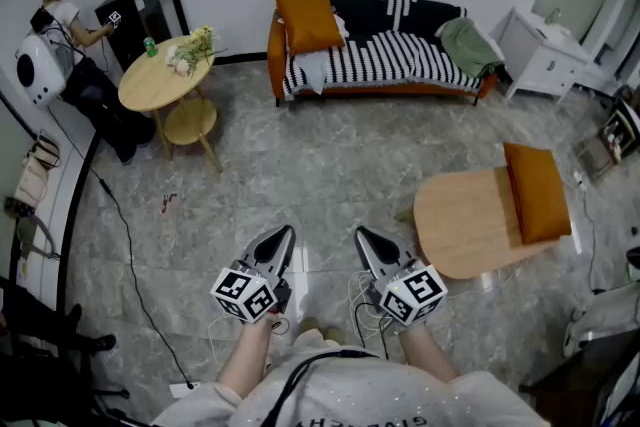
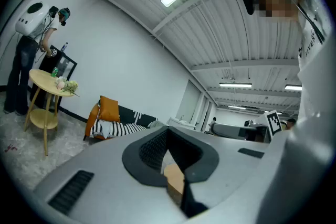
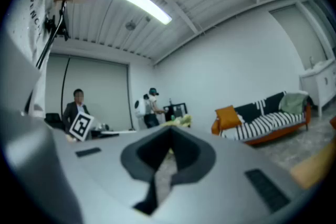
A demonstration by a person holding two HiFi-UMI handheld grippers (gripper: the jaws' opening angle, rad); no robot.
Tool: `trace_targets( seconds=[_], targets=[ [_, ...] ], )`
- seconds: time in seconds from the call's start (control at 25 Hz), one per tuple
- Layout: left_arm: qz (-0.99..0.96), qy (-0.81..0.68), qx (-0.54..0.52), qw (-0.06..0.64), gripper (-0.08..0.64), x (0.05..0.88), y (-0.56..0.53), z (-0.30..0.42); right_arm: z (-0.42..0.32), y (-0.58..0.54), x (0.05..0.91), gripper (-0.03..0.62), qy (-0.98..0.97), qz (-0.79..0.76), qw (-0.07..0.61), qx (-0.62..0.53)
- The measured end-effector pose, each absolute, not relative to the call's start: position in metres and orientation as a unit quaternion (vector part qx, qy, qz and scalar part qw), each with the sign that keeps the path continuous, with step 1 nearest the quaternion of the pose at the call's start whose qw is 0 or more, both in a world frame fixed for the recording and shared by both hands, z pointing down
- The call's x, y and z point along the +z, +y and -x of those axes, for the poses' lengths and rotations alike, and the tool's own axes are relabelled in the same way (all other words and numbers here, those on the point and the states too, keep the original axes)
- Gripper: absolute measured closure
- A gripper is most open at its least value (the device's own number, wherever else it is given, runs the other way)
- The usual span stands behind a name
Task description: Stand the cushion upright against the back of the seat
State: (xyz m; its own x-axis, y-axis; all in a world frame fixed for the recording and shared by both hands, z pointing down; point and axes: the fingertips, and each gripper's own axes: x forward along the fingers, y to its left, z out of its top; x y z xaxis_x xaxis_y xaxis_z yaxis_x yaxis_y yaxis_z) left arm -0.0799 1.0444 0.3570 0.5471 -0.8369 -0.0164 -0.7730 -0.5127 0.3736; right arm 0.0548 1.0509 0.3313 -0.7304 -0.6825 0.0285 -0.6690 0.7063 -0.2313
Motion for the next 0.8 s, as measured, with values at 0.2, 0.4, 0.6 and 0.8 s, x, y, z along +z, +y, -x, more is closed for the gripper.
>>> trace_targets(
  seconds=[0.2, 0.4, 0.6, 0.8],
  targets=[
    [-0.861, -0.474, -0.098, 0.157, 0.537, 0.355, 1.043, 0.078, -0.052, 1.048, 0.329, 0.575, 0.924, 0.364, 0.034, -0.112],
    [-0.857, -0.479, -0.099, 0.161, 0.537, 0.358, 1.039, 0.078, -0.052, 1.045, 0.330, 0.575, 0.926, 0.359, 0.035, -0.112],
    [-0.853, -0.484, -0.103, 0.166, 0.537, 0.361, 1.034, 0.077, -0.055, 1.041, 0.332, 0.575, 0.926, 0.359, 0.033, -0.111],
    [-0.852, -0.487, -0.107, 0.162, 0.537, 0.362, 1.028, 0.071, -0.065, 1.036, 0.334, 0.575, 0.925, 0.360, 0.038, -0.112]
  ],
)
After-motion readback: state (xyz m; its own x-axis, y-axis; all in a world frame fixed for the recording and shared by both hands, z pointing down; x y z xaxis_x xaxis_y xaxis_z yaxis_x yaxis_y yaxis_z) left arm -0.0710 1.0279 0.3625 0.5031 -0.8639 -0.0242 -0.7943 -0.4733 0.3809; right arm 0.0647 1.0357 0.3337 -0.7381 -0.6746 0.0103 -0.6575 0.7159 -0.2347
